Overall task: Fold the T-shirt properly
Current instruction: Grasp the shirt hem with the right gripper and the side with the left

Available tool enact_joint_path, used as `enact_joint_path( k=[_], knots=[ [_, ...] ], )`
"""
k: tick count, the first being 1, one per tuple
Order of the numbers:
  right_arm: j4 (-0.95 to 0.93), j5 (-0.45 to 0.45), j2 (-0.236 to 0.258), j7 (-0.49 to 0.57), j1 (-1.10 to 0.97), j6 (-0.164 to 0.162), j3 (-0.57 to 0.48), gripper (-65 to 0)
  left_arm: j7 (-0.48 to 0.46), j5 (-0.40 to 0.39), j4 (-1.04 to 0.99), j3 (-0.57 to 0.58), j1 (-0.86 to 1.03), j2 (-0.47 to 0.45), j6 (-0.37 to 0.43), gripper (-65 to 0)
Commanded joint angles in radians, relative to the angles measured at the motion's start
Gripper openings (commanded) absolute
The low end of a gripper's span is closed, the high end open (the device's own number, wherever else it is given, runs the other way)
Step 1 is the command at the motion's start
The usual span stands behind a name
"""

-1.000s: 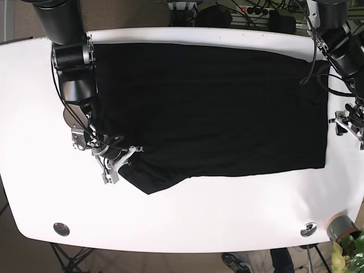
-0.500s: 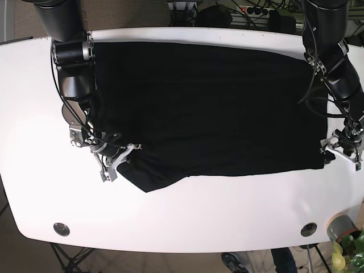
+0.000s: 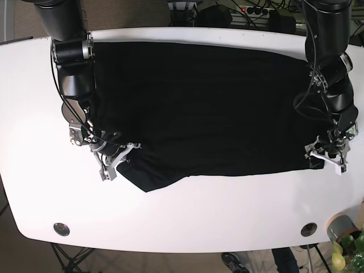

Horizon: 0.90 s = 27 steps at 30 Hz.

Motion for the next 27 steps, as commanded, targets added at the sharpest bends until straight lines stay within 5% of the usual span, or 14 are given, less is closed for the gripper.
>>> enact_joint_path(
  k=[1, 11, 15, 27],
  knots=[
    [0.016, 0.002, 0.01, 0.001, 0.024, 0.003, 0.004, -62.9, -0.021, -0.008, 0.015, -0.001, -0.032, -0.018, -0.002, -15.3],
    [0.016, 0.002, 0.004, 0.002, 0.001, 0.006, 0.063, -62.9, -0.024, -0.006, 0.042, 0.0, 0.006, -0.047, 0.0, -15.3],
    [0.016, 0.002, 0.004, -0.001, -0.011, 0.036, 0.074, -62.9, -0.024, -0.006, 0.042, 0.0, 0.037, -0.047, -0.003, -15.3],
    [0.016, 0.0, 0.004, -0.002, -0.011, 0.04, 0.078, -62.9, -0.023, -0.006, 0.042, 0.0, 0.04, 0.017, -0.005, -15.3]
  ],
)
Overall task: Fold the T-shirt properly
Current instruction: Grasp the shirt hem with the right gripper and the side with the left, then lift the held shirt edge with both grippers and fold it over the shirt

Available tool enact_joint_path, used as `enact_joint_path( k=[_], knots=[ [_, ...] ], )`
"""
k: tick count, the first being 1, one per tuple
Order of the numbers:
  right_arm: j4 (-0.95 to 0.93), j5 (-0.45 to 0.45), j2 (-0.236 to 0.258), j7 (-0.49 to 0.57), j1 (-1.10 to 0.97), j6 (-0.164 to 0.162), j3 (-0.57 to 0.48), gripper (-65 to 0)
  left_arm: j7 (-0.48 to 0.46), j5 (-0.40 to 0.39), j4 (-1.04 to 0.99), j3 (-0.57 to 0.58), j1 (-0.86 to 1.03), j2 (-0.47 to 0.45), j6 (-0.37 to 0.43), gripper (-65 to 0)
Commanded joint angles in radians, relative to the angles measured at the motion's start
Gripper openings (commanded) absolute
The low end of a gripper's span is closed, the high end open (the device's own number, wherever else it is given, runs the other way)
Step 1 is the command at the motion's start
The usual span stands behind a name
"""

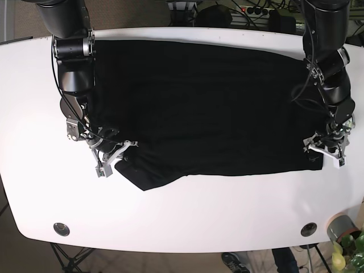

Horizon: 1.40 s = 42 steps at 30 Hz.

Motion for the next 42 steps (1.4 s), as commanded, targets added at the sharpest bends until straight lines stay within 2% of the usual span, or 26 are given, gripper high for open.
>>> enact_joint_path(
  k=[1, 7, 8, 12, 13, 17, 20, 26, 31, 42],
  knots=[
    [0.012, 0.0, 0.011, -0.007, 0.02, 0.003, 0.002, -62.9, 0.023, -0.003, 0.01, 0.0, -0.022, 0.008, -0.011, -15.3],
    [0.013, 0.0, 0.011, -0.007, 0.021, 0.006, 0.0, -62.9, 0.023, -0.005, 0.01, 0.0, -0.025, 0.022, -0.011, -16.1],
    [0.013, 0.0, 0.011, -0.007, 0.021, 0.006, 0.0, -62.9, 0.023, -0.006, 0.013, 0.0, -0.025, 0.022, -0.011, -18.5],
    [0.013, -0.003, 0.011, -0.007, 0.021, 0.006, 0.0, -62.9, 0.021, -0.005, 0.021, 0.0, -0.025, 0.022, -0.011, -36.3],
    [0.013, -0.003, 0.011, -0.005, 0.021, 0.006, 0.0, -62.9, 0.018, -0.006, 0.021, 0.0, -0.025, 0.022, -0.011, -42.9],
    [0.013, -0.005, 0.011, -0.004, 0.026, 0.006, 0.0, -62.9, -0.091, -0.005, 0.021, 0.0, -0.021, 0.02, -0.011, -64.0],
    [0.035, -0.008, 0.01, -0.004, 0.043, 0.005, 0.0, -62.9, -0.08, -0.005, 0.021, 0.0, -0.022, 0.02, -0.015, -65.0],
    [0.11, -0.008, 0.019, -0.008, 0.051, -0.003, 0.0, -62.9, -0.054, -0.011, 0.105, -0.003, -0.019, 0.02, -0.089, -65.0],
    [0.198, -0.008, 0.054, -0.037, 0.051, -0.003, -0.001, -62.9, 0.08, -0.029, 0.259, -0.007, -0.002, 0.045, -0.132, -65.0],
    [0.46, -0.002, 0.102, -0.208, 0.025, -0.003, 0.005, -62.9, 0.301, -0.189, 0.665, -0.003, 0.157, 0.063, -0.158, -65.0]
  ],
)
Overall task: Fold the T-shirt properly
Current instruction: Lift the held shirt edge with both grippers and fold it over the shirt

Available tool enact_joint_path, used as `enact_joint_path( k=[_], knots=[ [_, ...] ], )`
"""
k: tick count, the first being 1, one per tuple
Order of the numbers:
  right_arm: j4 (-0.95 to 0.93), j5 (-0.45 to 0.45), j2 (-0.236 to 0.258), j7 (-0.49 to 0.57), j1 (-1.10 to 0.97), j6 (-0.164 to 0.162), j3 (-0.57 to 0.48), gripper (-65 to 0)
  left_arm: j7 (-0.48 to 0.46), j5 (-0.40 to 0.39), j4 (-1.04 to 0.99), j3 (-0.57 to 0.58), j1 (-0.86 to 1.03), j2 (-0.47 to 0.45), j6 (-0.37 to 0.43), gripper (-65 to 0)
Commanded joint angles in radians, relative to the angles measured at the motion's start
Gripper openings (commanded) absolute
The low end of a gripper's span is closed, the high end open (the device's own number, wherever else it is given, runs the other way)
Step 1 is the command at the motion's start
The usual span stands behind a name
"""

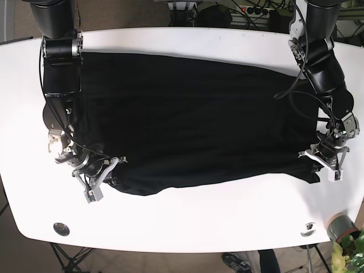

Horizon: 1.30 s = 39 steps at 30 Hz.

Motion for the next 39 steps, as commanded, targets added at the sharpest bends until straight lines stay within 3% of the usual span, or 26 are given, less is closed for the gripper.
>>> enact_joint_path(
  k=[1, 14, 22, 34, 39],
  knots=[
    [0.1, 0.009, 0.013, -0.018, 0.01, 0.005, 0.018, -62.9, -0.005, -0.057, 0.096, -0.003, -0.007, -0.021, -0.002, -65.0],
    [0.433, 0.018, 0.005, -0.172, -0.196, 0.005, 0.221, -62.9, 0.059, -0.18, 0.306, -0.048, 0.174, -0.024, -0.002, -65.0],
    [0.568, 0.018, -0.001, -0.175, -0.365, 0.005, 0.281, -62.9, 0.094, -0.181, 0.396, -0.057, 0.294, -0.022, -0.004, -65.0],
    [0.702, 0.009, -0.085, -0.175, -0.6, 0.005, 0.336, -62.9, 0.142, -0.181, 0.505, -0.057, 0.459, -0.022, -0.004, -65.0],
    [0.694, 0.007, -0.094, -0.173, -0.653, 0.005, 0.337, -62.1, 0.142, -0.18, 0.499, -0.057, 0.508, -0.028, -0.005, -65.0]
  ],
)
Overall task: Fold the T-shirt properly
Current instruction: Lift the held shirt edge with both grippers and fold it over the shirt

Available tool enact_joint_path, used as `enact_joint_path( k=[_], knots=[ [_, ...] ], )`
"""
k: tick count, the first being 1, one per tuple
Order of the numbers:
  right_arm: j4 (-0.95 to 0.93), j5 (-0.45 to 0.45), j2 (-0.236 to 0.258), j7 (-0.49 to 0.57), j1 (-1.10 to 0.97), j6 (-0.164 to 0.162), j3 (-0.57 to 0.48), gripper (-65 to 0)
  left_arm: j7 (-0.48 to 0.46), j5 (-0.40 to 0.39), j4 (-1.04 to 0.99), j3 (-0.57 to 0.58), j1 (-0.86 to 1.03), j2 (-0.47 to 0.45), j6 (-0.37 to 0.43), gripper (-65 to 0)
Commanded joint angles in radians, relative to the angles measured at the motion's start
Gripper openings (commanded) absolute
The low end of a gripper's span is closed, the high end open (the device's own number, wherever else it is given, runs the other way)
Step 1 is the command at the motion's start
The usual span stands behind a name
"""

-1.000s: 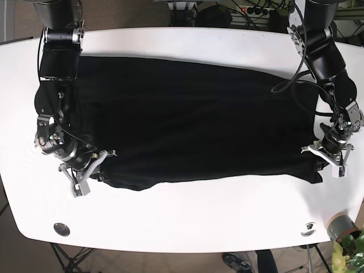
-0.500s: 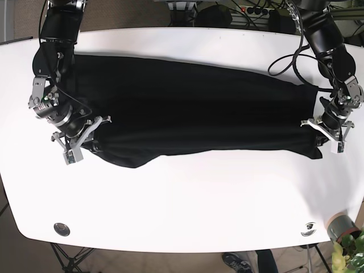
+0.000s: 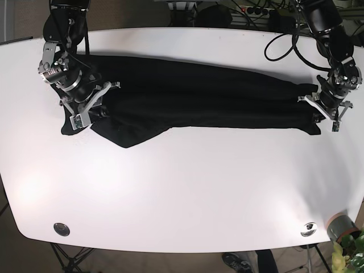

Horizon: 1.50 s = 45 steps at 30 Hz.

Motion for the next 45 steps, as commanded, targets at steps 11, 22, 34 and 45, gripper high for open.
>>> enact_joint_path(
  k=[11, 22, 34, 45],
  knots=[
    [-0.008, 0.024, 0.012, 0.022, -0.028, 0.001, 0.064, -29.6, -0.02, 0.0, 0.017, -0.006, 0.047, -0.027, 0.004, -51.4],
    [-0.085, 0.017, 0.011, 0.008, 0.131, -0.001, 0.096, -3.8, -0.02, -0.007, 0.073, -0.004, 0.039, -0.027, 0.006, -26.0],
    [-0.47, 0.02, 0.011, -0.058, 0.366, -0.045, 0.096, -3.8, -0.02, -0.001, 0.14, 0.002, 0.045, -0.019, 0.006, -26.0],
    [-0.506, 0.015, -0.023, -0.055, 0.392, -0.047, 0.093, -34.9, -0.02, -0.006, 0.013, 0.002, 0.044, -0.021, 0.006, -26.0]
  ],
)
